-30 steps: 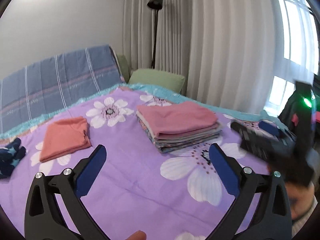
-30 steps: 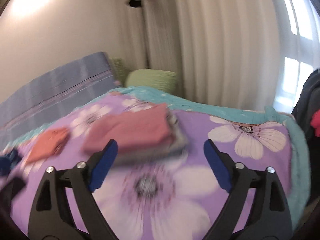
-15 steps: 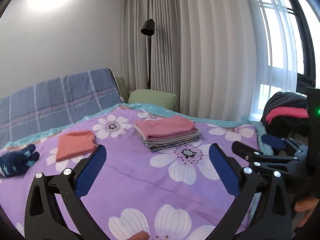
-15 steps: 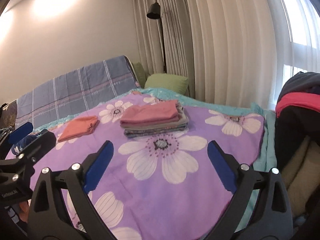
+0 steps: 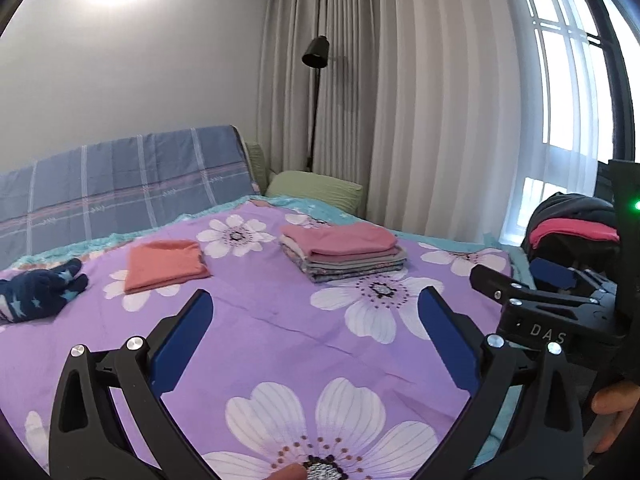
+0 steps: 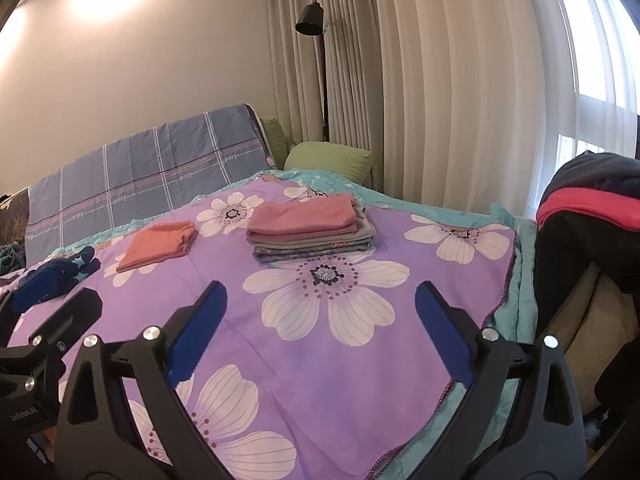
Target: Fold small clothes
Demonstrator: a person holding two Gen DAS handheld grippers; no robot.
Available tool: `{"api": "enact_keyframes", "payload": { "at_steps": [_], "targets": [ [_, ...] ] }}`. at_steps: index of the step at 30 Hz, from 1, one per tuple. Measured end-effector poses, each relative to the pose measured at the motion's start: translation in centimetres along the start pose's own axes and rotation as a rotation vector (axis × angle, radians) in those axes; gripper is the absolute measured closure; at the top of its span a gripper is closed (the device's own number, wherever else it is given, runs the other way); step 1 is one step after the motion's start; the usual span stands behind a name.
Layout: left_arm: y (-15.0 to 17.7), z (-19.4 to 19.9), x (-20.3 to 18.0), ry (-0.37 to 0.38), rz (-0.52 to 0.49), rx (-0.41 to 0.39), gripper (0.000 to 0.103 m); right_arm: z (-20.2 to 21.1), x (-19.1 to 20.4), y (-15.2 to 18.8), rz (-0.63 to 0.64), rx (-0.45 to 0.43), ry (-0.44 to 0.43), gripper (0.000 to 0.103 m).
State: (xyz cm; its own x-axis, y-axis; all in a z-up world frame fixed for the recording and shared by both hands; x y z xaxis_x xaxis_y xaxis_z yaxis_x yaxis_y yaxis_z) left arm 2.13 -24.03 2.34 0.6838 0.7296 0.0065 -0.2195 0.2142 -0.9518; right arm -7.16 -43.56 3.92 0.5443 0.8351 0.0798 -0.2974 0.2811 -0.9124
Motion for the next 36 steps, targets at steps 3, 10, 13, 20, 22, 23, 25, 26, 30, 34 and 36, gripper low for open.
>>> {"api": "enact_keyframes", "payload": {
  "at_steps": [3,10,13,20,22,23,25,26,30,34,36],
  "targets": [
    [0.0,0.6,0.0,-0.004,-0.006,-0.003,0.001,0.2,0.4,0.2,0.015,-0.012,0.004,0.006],
    [0.3,0.4,-0.5,-0.048,-0.014,0.042,0.001,0.2,1.1,0.7,0.045,-0.010,-0.003,0.006],
    [0.7,-0.1,-0.7,-0.057,-0.019,0.071,0.001,0.2,1.0,0.9,0.043,-0.007,0.001,0.006],
    [1.1,-0.6,-0.3,-0.048,0.004,0.107,0.001,-0.1,1.0,1.1,0.047,-0.003,0.014,0.006],
    [1.2,-0.6,-0.3,-0.046,0.010,0.111,0.001,0.0,1.0,1.0,0.053,-0.012,0.023,0.006],
    [1.2,-0.6,-0.3,-0.042,0.014,0.113,0.001,0.0,1.1,1.0,0.055,-0.016,0.026,0.006],
    [1.2,-0.6,-0.2,-0.036,0.017,0.113,0.001,0.1,1.1,1.0,0.059,-0.021,0.030,0.006],
    [1.2,-0.5,-0.2,-0.034,0.015,0.112,0.001,0.1,1.1,1.0,0.059,-0.022,0.030,0.005],
    [1.2,-0.3,-0.2,-0.026,0.010,0.105,0.001,0.2,1.1,1.0,0.059,-0.022,0.030,0.005],
    [1.2,-0.3,-0.3,-0.022,0.006,0.110,0.001,0.0,1.0,1.0,0.056,-0.018,0.030,0.005],
    [1.3,-0.3,-0.4,-0.023,0.000,0.114,0.001,-0.1,0.9,1.0,0.055,-0.015,0.031,0.005]
  ]
}}
Point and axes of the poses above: each gripper's, at about its wrist camera, not at the fingertips, and z roughly against the way its jaws point, x to its left, y to its underside, the point moved 3 cm from there along -z, roughly the way its jaws point, and after that the axes turned 1 degree about -z, right-handed, at the moved point
